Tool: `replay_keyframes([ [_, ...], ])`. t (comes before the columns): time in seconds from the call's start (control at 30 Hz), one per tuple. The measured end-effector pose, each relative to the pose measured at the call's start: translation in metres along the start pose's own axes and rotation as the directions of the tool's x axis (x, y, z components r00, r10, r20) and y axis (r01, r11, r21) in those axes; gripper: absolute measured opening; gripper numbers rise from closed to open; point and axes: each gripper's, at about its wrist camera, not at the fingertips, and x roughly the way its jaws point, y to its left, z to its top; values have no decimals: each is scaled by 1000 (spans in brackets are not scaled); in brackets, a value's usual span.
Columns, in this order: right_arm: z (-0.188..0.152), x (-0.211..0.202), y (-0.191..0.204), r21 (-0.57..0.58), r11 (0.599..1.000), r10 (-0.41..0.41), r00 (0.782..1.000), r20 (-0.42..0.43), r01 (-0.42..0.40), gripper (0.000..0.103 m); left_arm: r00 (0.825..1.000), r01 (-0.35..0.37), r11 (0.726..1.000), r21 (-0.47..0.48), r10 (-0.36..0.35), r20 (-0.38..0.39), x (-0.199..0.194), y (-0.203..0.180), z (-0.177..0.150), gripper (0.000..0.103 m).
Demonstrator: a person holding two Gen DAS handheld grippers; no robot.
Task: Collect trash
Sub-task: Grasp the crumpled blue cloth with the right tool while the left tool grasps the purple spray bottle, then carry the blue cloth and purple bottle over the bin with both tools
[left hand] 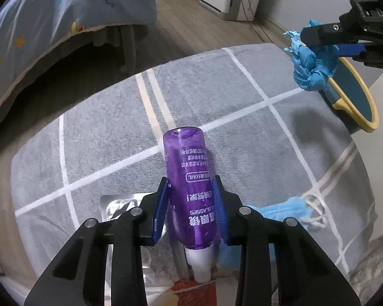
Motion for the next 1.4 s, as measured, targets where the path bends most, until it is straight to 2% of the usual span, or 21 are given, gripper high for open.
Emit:
replay_keyframes([
  [0.2, -1, -16, -4, 0, 1000, -9, 1000, 24, 9, 31, 999, 4, 1000, 1, -4, 42, -17, -2, 3, 34],
  [0.4, -3, -37, -11, 8, 1000, -18, 998, 54, 17, 31, 993, 8, 1000, 16, -10, 121, -46, -8, 12, 34],
  [0.63, -5, -68, -20, 26, 1000, -4, 994, 105, 1, 31, 974, -3, 1000, 24, -2, 225, -83, -14, 27, 33],
  [0.83, -3, -91, -22, -9, 1000, -16, 987, 160, 18, 31, 958, -7, 999, 40, -5, 288, -109, -28, 44, 33],
  [1.1, 2, -101, -45, -11, 1000, -7, 984, 176, 9, 31, 948, -10, 998, 57, -9, 318, -130, -52, 49, 33],
  [1.27, 9, -107, -63, 12, 1000, 18, 982, 189, -21, 31, 949, -9, 996, 92, -21, 315, -134, -72, 54, 33],
  [1.4, 13, -109, -73, 13, 1000, 12, 982, 189, -15, 31, 951, 0, 992, 126, -39, 306, -132, -93, 62, 33],
])
